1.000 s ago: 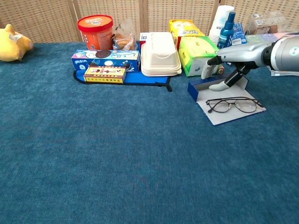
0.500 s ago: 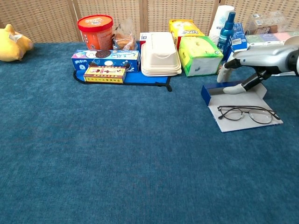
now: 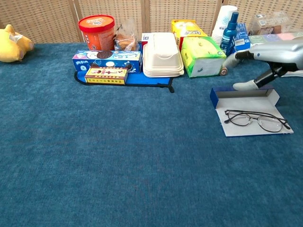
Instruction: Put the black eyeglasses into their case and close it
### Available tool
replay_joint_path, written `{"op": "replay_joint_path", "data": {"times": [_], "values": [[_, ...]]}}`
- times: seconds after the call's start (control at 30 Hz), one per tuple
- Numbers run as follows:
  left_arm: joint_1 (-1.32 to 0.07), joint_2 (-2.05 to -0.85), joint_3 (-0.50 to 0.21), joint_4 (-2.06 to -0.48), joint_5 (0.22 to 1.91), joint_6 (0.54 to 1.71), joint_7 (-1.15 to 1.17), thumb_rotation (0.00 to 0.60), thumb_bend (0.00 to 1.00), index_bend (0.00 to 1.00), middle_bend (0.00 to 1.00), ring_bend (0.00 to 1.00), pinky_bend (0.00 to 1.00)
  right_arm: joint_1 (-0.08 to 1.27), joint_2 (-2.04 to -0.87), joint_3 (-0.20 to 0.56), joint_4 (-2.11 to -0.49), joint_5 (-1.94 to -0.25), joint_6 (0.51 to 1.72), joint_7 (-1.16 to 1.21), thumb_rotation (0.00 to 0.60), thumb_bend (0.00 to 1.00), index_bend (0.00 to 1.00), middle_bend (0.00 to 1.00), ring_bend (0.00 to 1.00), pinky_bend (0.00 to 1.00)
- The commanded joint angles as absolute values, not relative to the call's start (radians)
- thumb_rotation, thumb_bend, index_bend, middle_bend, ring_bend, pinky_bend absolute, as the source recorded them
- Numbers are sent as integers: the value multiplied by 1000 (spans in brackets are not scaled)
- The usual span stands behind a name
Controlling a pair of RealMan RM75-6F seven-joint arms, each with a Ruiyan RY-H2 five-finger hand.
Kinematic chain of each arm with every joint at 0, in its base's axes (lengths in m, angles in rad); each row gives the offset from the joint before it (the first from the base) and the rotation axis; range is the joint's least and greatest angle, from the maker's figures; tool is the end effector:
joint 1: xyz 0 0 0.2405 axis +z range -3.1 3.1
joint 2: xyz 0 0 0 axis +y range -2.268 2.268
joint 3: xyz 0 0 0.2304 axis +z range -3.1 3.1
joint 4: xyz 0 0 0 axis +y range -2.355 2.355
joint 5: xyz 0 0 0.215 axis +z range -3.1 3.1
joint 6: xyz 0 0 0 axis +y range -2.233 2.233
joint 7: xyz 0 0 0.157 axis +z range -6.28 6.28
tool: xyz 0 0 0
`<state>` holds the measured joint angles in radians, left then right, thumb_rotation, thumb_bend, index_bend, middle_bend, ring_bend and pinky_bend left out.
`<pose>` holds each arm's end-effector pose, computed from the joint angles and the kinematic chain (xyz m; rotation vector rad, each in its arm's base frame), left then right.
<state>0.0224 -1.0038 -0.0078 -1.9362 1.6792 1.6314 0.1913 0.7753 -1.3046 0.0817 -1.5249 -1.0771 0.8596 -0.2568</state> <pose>-0.2217 0.1523 0.1606 -1.3868 -0.8294 -1.0075 -0.1739 -0.3525 0.0255 1.9120 -0.9330 0.7286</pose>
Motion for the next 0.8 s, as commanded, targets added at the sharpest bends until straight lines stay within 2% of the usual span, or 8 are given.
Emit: {"op": "replay_joint_path", "data": {"times": [0.03, 0.13, 0.2, 0.4, 0.5, 0.8], "values": [[24, -1004, -8, -1937, 1679, 1633, 191, 599, 227, 323, 262, 161, 196, 742, -1317, 99, -1508, -1197, 962, -195, 339, 300, 12, 44, 0, 99], [27, -1004, -4, -1937, 1676, 1634, 191, 600, 227, 323, 261, 162, 197, 711, -1328, 86, -1474, -1287, 1041, -160, 406, 259, 0, 3, 0, 92], [29, -1004, -3, -1935, 1675, 1634, 189, 600, 226, 323, 262, 162, 197, 694, -1331, 72, -1462, -1318, 1063, -148, 420, 242, 0, 0, 0, 90], [26, -1005, -4, -1933, 1676, 1633, 185, 600, 227, 323, 262, 162, 197, 647, -1333, 35, -1470, -1346, 1096, -178, 426, 227, 0, 0, 0, 84], [24, -1005, -5, -1932, 1678, 1632, 181, 599, 228, 322, 262, 162, 197, 614, -1346, 13, -1483, -1342, 1107, -210, 449, 223, 0, 0, 0, 83], [30, -1002, -2, -1930, 1683, 1642, 175, 599, 227, 322, 262, 162, 196, 581, -1394, -3, -1445, -1343, 1091, -229, 460, 218, 0, 0, 0, 82]]}}
